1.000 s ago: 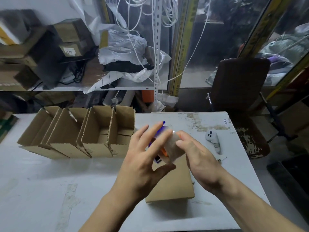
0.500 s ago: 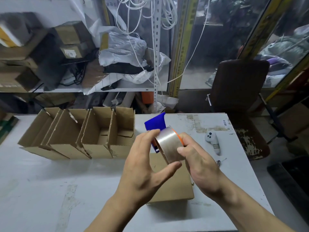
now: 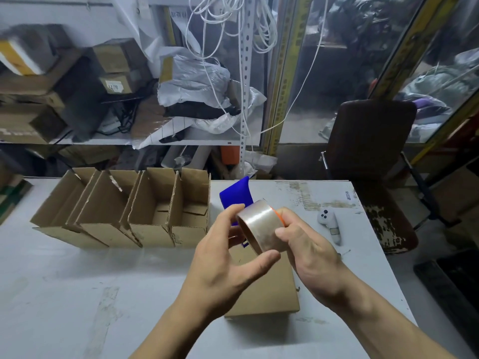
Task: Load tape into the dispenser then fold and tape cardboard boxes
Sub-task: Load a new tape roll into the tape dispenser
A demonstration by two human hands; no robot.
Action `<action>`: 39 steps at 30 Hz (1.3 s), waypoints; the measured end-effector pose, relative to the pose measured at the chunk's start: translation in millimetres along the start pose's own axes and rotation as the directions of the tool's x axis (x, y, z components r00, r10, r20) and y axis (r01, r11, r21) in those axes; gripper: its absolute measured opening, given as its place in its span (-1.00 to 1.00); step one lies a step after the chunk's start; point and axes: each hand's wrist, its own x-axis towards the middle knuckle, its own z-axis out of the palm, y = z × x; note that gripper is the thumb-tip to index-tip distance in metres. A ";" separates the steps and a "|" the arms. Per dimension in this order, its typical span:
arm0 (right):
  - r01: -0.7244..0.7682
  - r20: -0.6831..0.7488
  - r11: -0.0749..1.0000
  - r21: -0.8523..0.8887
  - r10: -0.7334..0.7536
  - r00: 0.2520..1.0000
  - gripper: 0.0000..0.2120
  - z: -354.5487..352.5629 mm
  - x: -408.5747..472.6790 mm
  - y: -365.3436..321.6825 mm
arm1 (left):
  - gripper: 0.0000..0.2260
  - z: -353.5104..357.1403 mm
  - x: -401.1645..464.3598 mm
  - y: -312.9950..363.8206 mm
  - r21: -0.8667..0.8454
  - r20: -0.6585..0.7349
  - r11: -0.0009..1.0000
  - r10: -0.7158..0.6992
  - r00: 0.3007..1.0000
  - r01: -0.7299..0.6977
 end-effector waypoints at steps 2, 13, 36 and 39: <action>-0.008 -0.007 1.000 -0.022 0.008 1.000 -0.62 -0.9 0.1 0.6 | -0.23 1.4 1.1 -3.4 0.158 -0.026 0.977 0.149 0.989 -0.143; -0.001 0.005 1.000 -0.022 0.001 1.000 -0.63 -4.7 -4.6 -2.5 | -0.28 -0.6 -2.7 3.3 0.007 0.019 1.000 0.007 1.000 -0.007; 0.045 0.029 0.998 -0.048 -0.043 0.999 -0.61 -2.6 -4.1 -5.1 | -0.22 4.9 -2.1 -3.7 0.280 -0.047 0.933 0.249 0.967 -0.227; 0.041 0.033 0.998 -0.048 -0.040 0.999 -0.57 -1.4 -4.4 -5.4 | -0.21 6.8 -2.6 -11.1 0.417 -0.032 0.838 0.399 0.916 -0.351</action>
